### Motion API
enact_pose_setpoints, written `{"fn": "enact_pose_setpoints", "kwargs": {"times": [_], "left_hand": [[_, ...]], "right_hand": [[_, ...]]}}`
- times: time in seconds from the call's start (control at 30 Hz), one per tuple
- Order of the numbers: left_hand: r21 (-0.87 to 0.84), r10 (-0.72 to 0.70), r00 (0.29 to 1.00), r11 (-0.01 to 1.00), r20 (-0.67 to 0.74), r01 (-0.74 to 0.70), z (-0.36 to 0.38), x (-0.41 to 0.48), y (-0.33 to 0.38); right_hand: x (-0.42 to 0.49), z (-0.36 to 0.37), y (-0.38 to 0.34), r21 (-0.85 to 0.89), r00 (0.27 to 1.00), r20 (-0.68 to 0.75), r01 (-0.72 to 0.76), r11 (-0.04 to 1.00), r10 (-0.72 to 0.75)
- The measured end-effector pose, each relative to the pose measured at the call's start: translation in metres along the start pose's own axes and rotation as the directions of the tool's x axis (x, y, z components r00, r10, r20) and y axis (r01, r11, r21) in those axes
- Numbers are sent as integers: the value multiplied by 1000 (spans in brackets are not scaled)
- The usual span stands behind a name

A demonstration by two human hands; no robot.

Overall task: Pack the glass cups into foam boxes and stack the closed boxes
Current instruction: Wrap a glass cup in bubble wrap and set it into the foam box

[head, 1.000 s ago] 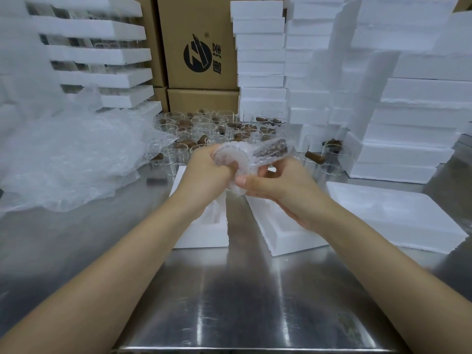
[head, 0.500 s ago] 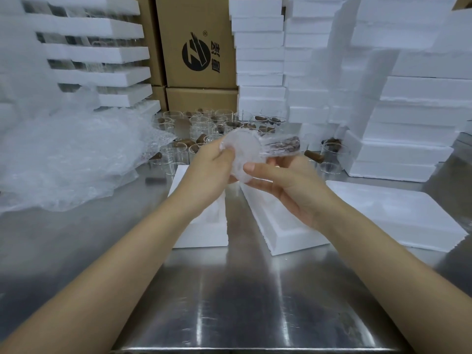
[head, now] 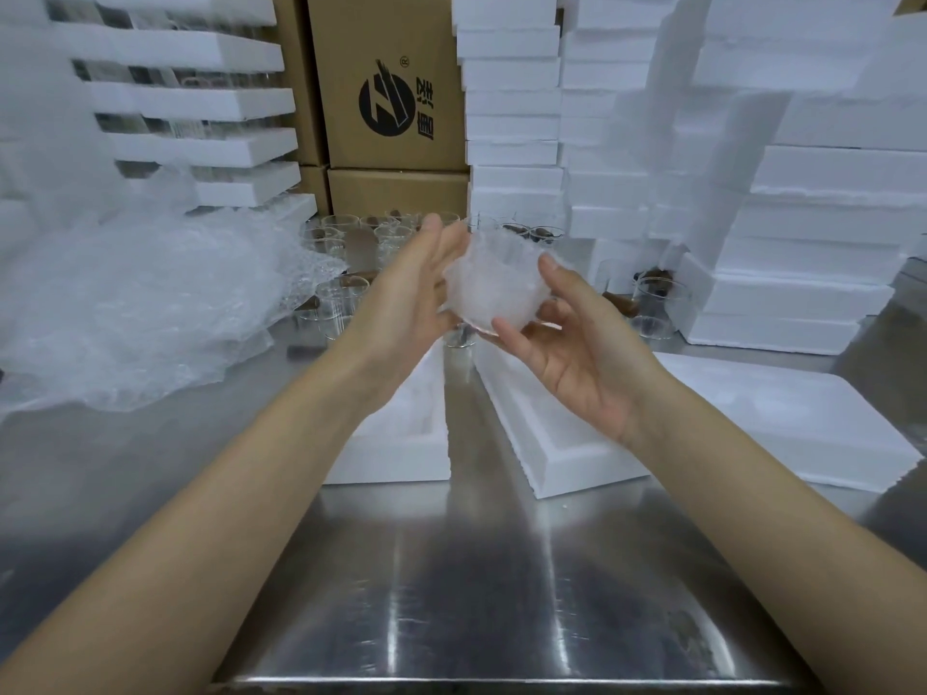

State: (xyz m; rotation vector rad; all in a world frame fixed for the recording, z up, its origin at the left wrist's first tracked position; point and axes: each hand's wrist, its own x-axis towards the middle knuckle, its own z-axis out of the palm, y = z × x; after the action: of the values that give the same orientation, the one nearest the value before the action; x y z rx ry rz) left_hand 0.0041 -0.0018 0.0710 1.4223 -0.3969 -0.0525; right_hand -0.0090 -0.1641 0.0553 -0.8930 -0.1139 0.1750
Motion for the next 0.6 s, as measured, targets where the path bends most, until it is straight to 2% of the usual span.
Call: {"fn": "enact_pose_setpoints", "kwargs": {"times": [0.07,0.17,0.3,0.37,0.43,0.5,0.53,0.6], "left_hand": [[69,45,999,997,4,-45,-1,-1,0],[240,53,998,969,33,-60,-6,0,-4],[435,99,993,893,65,-117,-3,-2,-14],[489,186,983,857,1,-163,-2,0,-17],[462,262,960,867,-101,-188,-5,4,-15],[393,258,941,906,-218,-158,-13,8,-11],[374,244,932,918,-269,-132,-18,8,-8],[330,211,913,940,-350,-90,-28,11,-5]], "right_hand": [[0,0,0,41,999,-19,-37,998,38],[0,-1,-2,3,999,-15,-50,999,50],[-2,-1,-2,-248,995,96,9,969,16],[-4,1,-2,-383,990,144,46,923,11],[-4,2,-5,-471,991,134,70,879,-7],[-3,0,-8,-583,987,119,155,797,-105],[-3,-1,-9,-657,976,133,217,722,-172],[-7,0,-9,-808,930,284,363,464,-233]]}}
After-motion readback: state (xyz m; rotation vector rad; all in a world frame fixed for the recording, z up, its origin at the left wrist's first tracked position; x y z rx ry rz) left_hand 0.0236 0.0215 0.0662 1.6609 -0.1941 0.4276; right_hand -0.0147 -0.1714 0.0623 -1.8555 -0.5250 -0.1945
